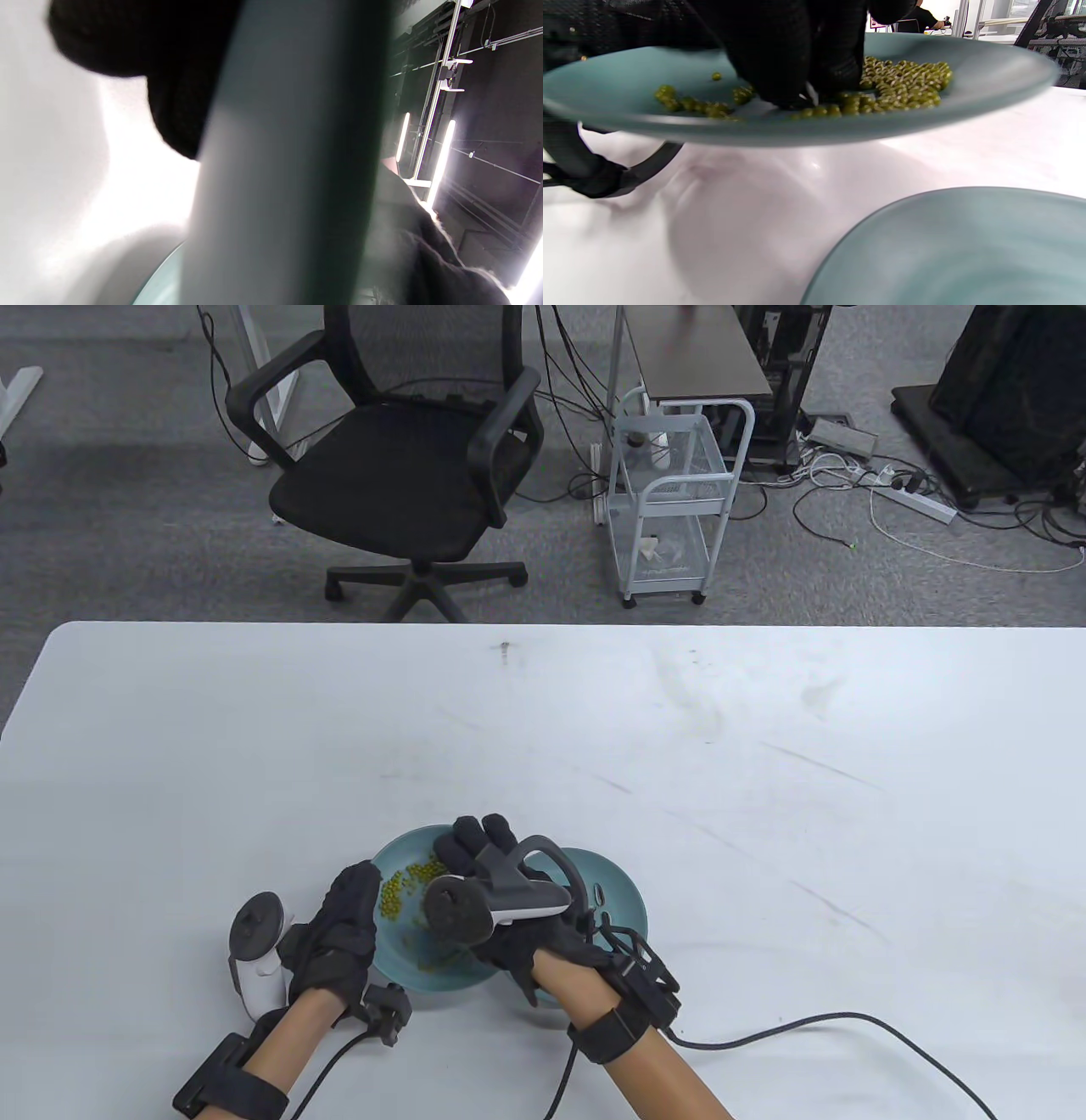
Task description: Pick sunflower seeds with hand pinch into plate
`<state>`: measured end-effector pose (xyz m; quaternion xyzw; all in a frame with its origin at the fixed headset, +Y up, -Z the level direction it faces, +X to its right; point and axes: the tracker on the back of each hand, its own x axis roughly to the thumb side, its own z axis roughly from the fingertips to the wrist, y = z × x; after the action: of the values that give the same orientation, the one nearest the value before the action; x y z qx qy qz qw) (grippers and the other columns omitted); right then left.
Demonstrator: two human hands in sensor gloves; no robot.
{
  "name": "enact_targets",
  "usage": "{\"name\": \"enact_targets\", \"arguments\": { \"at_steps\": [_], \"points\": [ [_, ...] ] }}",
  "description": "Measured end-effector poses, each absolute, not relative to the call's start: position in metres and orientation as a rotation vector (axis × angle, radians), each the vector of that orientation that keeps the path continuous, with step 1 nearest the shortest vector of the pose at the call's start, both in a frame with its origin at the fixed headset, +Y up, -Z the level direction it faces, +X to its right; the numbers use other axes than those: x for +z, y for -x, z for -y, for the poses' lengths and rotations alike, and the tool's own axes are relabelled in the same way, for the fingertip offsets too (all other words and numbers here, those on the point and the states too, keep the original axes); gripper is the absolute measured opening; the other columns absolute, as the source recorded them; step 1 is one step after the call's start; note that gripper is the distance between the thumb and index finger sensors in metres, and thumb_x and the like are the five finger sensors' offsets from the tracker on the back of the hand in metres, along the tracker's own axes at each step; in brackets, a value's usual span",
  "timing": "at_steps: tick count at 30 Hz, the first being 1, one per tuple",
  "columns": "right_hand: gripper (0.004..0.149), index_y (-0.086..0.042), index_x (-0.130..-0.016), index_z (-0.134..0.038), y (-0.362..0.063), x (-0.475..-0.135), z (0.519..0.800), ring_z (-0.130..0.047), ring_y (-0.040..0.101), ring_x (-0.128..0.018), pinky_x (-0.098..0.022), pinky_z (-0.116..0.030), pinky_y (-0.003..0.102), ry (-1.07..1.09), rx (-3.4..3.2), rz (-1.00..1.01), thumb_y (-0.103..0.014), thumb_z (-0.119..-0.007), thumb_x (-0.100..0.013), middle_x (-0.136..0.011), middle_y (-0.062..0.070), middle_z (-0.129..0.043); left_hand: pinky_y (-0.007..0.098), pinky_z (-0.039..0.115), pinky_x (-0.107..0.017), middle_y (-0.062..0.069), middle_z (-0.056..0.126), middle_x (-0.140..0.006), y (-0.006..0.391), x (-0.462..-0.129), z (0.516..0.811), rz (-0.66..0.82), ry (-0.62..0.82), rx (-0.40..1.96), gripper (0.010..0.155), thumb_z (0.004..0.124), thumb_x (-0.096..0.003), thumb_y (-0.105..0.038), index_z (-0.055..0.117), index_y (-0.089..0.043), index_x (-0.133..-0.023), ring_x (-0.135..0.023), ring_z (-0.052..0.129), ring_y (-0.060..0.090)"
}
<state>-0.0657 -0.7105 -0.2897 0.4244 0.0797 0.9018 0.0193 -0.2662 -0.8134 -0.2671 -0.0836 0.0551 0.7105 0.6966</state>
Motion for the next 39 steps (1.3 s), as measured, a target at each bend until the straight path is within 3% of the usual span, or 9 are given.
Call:
{"name": "enact_targets", "arguments": {
  "at_steps": [29, 39],
  "points": [
    [0.034, 0.001, -0.069, -0.094, 0.072, -0.279, 0.71, -0.034, 0.062, -0.098, -0.065, -0.028, 0.077, -1.402, 2.862, -0.131, -0.022, -0.096, -0.045, -0.109, 0.033, -0.049, 0.042, 0.085, -0.028, 0.019, 0.086, -0.072, 0.265, -0.265, 0.815, -0.123, 0.188, 1.577, 0.05, 0.057, -0.0654, -0.045, 0.051, -0.011, -0.101, -0.035, 0.103, 0.029],
    [0.035, 0.003, -0.069, -0.093, 0.062, -0.284, 0.699, -0.033, 0.062, -0.099, -0.066, -0.027, 0.077, -1.316, 2.81, -0.104, -0.022, -0.095, -0.046, -0.109, 0.033, -0.048, 0.041, 0.085, -0.027, 0.018, 0.087, -0.072, 0.264, -0.265, 0.815, -0.123, 0.192, 1.586, 0.049, 0.056, -0.0655, -0.045, 0.05, -0.011, -0.101, -0.035, 0.104, 0.028]
  ]
}}
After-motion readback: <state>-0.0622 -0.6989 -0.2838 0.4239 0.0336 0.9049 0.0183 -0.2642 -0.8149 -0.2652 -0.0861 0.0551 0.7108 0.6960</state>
